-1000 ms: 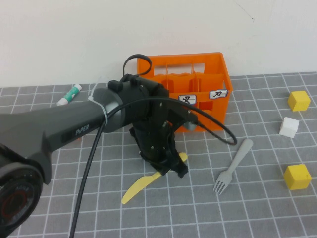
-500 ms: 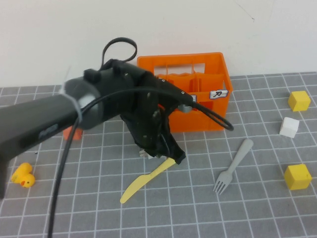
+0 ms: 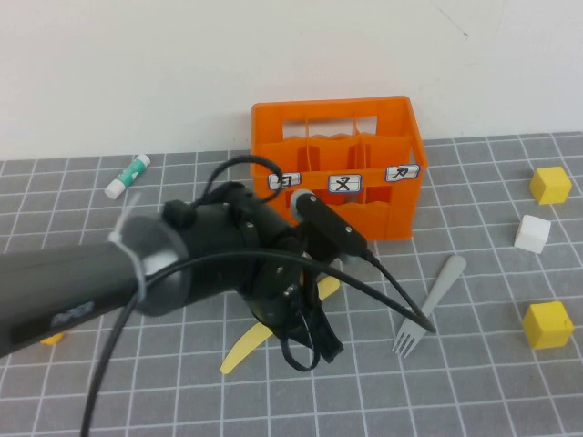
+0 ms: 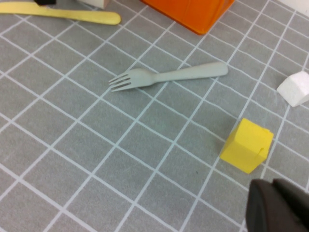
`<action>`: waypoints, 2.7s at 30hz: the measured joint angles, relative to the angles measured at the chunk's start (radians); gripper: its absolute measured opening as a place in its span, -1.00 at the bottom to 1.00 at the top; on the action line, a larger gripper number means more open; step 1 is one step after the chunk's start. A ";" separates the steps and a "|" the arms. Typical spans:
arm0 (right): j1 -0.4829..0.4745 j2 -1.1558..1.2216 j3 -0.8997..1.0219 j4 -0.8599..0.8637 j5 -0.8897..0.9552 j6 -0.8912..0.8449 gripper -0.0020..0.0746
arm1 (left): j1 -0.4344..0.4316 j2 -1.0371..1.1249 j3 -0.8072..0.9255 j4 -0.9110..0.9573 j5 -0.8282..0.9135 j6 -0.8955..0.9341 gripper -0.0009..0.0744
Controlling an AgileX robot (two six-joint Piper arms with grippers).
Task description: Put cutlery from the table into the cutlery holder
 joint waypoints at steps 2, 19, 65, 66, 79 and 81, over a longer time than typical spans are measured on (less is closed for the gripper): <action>0.000 0.000 0.000 0.000 0.000 0.000 -0.95 | 0.000 0.024 -0.015 -0.005 0.000 0.011 -0.72; 0.000 0.000 0.000 0.000 0.000 0.000 -0.95 | 0.009 0.219 -0.255 -0.020 0.130 -0.090 -0.08; 0.000 0.000 0.000 0.000 -0.001 0.000 -0.95 | 0.058 0.238 -0.281 -0.101 0.215 0.035 -0.70; 0.000 0.000 0.000 0.000 -0.001 0.000 -0.95 | 0.058 0.230 -0.277 -0.102 0.226 0.038 -0.70; 0.000 0.000 0.000 0.000 -0.001 0.000 -0.95 | 0.058 0.055 -0.264 -0.170 0.318 0.062 -0.97; 0.000 0.000 0.000 0.000 -0.001 0.000 -0.95 | 0.058 0.054 -0.264 -0.174 0.322 0.062 -0.97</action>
